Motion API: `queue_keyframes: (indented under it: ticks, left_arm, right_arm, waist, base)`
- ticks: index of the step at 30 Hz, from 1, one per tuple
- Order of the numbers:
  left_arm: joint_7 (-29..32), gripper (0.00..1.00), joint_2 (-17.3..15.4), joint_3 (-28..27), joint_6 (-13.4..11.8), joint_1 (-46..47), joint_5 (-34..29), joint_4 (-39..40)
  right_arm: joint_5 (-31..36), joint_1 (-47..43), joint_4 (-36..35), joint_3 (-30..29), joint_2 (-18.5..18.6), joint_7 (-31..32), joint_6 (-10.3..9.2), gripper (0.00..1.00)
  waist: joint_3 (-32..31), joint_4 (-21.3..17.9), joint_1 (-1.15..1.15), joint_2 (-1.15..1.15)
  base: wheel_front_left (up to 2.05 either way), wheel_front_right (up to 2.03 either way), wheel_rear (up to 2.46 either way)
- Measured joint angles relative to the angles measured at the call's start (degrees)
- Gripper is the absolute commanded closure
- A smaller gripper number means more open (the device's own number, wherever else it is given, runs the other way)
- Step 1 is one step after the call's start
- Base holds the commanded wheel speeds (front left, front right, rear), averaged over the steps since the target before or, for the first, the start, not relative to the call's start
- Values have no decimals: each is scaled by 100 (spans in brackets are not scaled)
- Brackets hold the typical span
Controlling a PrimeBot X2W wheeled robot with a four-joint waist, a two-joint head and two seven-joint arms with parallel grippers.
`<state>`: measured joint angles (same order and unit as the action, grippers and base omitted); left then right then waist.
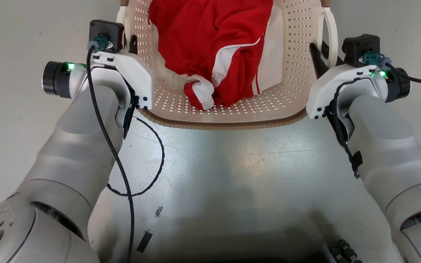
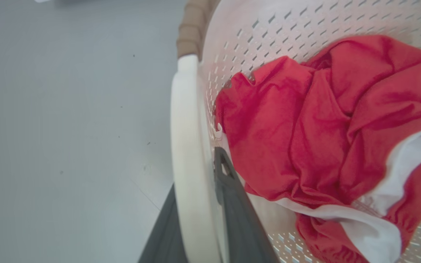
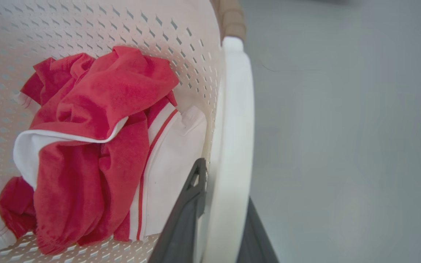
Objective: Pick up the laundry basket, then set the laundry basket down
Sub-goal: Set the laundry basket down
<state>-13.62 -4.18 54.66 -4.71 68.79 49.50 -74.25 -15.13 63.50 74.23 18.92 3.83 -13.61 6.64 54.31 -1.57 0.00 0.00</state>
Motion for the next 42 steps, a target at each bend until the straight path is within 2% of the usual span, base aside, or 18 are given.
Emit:
queue_keyframes:
  ticks: [1,2,3,7,20,42]
  left_arm:
    - [-2,76,-1,-18,0,5,19,1]
    - [-11,24,-5,-23,0,30,36,1]
    - [-25,0,-9,-25,-1,76,38,1]
    - [-52,0,-25,-88,-82,199,85,8]
    - [7,0,-12,-90,-85,195,147,7]
    - [-78,0,94,-276,-33,-84,298,123]
  right_arm:
    - [25,2,1,-42,-3,0,2,51]
    - [93,2,8,-70,2,2,41,0]
    - [162,1,12,-120,12,2,54,0]
    - [444,19,11,-441,13,-9,58,0]
    - [1245,-4,-194,-1315,22,-59,58,0]
    - [1294,-403,-594,-1451,21,-59,58,0]
  waist:
    - [10,-11,0,0]
    - [22,-22,0,0]
    - [34,-27,0,0]
    - [62,-36,0,0]
    - [-13,-25,0,0]
    - [-545,67,0,0]
  base:
    - [0,0,0]
    - [0,0,0]
    - [0,0,0]
    - [0,0,0]
    - [0,0,0]
    - [0,0,0]
